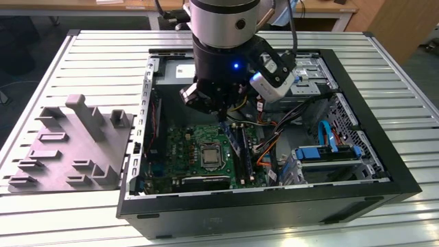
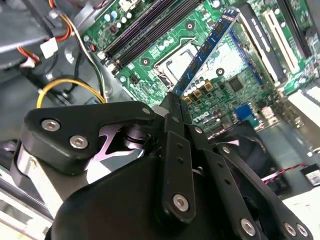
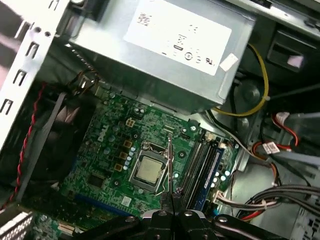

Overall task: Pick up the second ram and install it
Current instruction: 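Insert the second ram into the second slot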

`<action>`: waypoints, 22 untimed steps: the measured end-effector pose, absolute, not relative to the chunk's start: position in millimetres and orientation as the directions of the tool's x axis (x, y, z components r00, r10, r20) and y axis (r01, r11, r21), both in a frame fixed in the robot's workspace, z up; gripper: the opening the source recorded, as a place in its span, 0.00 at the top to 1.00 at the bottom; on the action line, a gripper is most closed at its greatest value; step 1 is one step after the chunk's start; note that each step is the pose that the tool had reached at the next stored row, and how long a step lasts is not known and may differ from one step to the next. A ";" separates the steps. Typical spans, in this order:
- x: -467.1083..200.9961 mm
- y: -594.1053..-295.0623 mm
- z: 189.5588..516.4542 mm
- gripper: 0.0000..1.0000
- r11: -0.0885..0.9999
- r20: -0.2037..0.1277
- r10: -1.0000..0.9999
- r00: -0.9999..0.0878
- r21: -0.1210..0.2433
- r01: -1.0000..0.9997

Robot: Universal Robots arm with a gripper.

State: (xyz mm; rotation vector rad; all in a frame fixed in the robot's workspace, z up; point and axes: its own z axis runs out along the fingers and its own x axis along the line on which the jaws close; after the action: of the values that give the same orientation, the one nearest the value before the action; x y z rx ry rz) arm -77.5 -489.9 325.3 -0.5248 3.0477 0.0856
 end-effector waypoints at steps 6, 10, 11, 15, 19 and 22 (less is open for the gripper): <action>-77.4 -489.9 325.3 0.88 0.972 -0.056 -0.227 -0.972 0.046 -0.230; -77.5 -489.9 325.3 0.88 0.986 -0.056 -0.157 -0.986 0.046 -0.160; -77.5 -489.9 325.2 0.88 0.989 -0.056 -0.139 -0.989 0.046 -0.142; -77.5 -489.9 325.2 0.88 0.997 -0.056 -0.067 -0.996 0.046 -0.069; -77.4 -489.9 325.1 0.88 0.999 -0.056 -0.003 -0.998 0.046 -0.006; -77.5 -489.9 325.1 0.88 0.999 -0.056 -0.001 -0.998 0.046 -0.003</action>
State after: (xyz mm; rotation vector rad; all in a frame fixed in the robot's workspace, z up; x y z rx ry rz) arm -77.5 -489.9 325.1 -0.0033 3.0843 0.0716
